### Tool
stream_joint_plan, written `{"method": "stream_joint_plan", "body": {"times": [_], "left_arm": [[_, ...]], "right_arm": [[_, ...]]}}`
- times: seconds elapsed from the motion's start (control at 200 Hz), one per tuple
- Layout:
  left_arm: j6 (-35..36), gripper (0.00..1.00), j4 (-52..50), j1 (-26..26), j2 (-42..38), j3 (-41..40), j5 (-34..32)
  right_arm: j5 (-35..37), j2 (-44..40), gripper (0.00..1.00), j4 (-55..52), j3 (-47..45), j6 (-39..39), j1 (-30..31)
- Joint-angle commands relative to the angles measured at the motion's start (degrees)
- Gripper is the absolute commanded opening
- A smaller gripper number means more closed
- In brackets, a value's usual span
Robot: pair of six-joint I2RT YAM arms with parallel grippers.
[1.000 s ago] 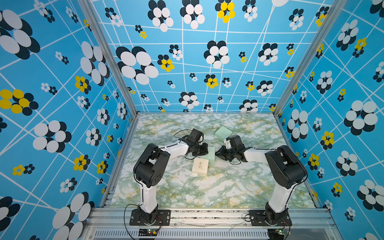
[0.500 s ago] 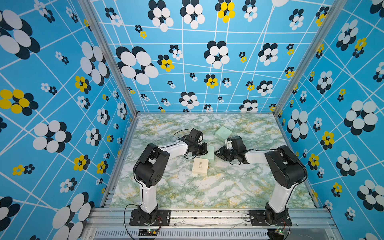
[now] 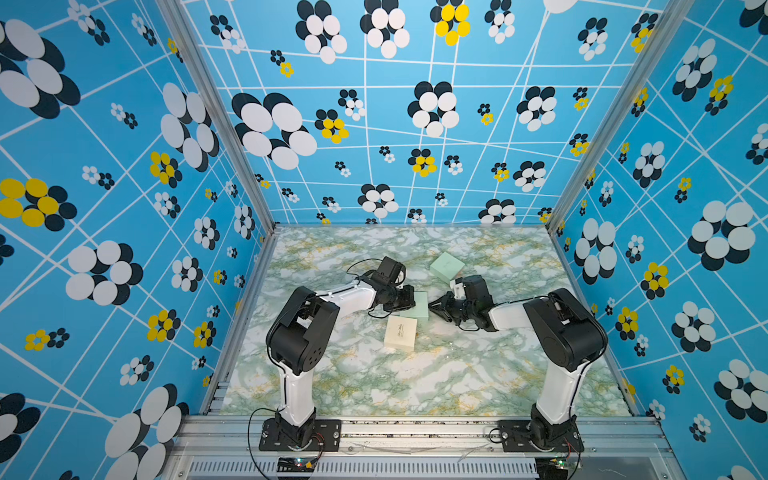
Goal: Take out the earrings from the drawer-style jewelry box
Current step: Open the drawer in the jewelry box.
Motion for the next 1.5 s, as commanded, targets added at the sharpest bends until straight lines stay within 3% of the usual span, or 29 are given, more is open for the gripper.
{"method": "stream_joint_plan", "body": {"times": [0.0, 0.52, 0.83, 1.494], "left_arm": [[0.1, 0.0, -1.5, 0.4, 2.0, -1.7, -0.2], [0.1, 0.0, -1.5, 0.3, 2.0, -2.0, -0.3], [0.1, 0.0, -1.3, 0.3, 2.2, -2.0, -0.2], [0.0, 0.0, -1.2, 0.3, 2.0, -2.1, -0.4]], "right_arm": [[-0.8, 1.7, 0.2, 1.8, -1.4, 1.7, 0.0], [-2.0, 3.7, 0.22, 13.6, -5.1, 8.3, -1.1], [-3.4, 8.4, 0.22, 27.9, -7.0, 16.3, -1.7], [-3.4, 7.7, 0.14, 24.8, -7.4, 15.0, -1.7]]}}
